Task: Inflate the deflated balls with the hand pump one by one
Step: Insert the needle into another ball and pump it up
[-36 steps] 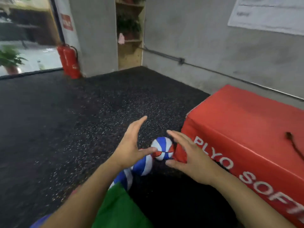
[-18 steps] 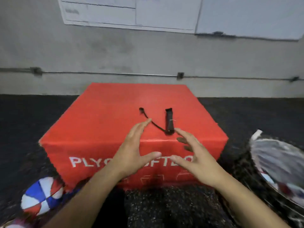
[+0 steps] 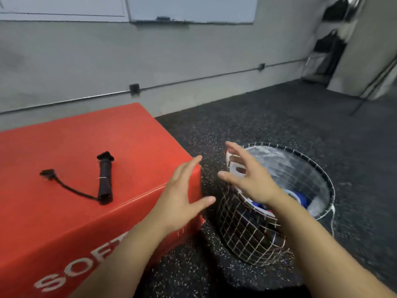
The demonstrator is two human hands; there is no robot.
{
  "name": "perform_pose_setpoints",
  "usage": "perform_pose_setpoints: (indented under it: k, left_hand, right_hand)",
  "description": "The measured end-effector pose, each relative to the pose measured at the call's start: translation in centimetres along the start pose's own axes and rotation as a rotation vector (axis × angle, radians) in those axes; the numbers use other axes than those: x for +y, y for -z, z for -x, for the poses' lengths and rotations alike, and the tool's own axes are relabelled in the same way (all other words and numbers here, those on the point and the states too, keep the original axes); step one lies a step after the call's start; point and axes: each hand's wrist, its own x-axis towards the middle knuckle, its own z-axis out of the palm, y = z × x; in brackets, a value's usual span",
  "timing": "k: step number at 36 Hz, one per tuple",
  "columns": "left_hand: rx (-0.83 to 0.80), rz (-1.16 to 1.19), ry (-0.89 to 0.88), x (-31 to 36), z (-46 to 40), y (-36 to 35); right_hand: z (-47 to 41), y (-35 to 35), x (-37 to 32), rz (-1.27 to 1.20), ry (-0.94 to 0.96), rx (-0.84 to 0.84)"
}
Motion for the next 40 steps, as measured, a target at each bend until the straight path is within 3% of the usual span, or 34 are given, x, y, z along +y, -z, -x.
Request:
perform_pose_setpoints:
  k: [6,10,23,32,40]
  left_hand:
    - [-0.093,0.055,-0.019,1.2,-4.3,-6.1]
    - [-0.146,0.085,-0.018,1.6,-6.4,-9.9]
    - [-0.238,0.222,0.007,-1.8,-9.2,-19.1]
    - [-0.263,0.289,0.066,-3.9,-9.3,-22.5]
    - [-0.278,0.302,0.07,-5.1,-9.9,-24.5]
  right_hand:
    - [0.2,4.1,7.6,-0.064,-0.232,0.121]
    - [0.8,5.6,11.6,-0.067,-0.343,0.117]
    - [2.4,11.2,22.4,0.224,-0.636,0.207]
    - [2.4,11.2,26.0,0.336,-0.779,0.125]
    - [3.0,11.8,28.8,0.387,-0.843,0.24]
